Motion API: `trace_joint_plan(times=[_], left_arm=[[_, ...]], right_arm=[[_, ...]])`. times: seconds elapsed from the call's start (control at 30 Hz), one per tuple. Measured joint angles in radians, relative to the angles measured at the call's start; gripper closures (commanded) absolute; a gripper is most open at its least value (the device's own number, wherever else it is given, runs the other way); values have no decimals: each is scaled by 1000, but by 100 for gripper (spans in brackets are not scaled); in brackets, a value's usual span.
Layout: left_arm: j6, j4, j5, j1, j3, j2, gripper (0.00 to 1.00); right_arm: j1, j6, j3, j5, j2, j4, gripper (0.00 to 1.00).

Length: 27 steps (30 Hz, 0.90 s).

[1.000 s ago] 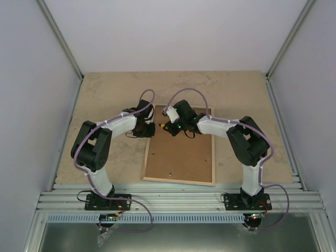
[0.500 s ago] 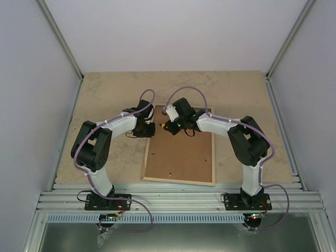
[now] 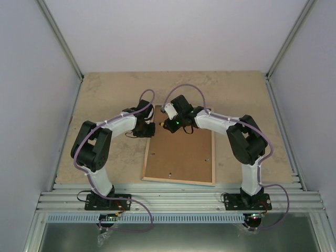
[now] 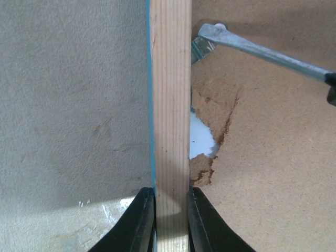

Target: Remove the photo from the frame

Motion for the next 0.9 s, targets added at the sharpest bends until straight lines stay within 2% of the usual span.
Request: trace_joint_plan(times=[0.9], left_arm=[[0,0,-2,0,0,0,88]], right_arm=[[7,-42,108,5,51,-117,100]])
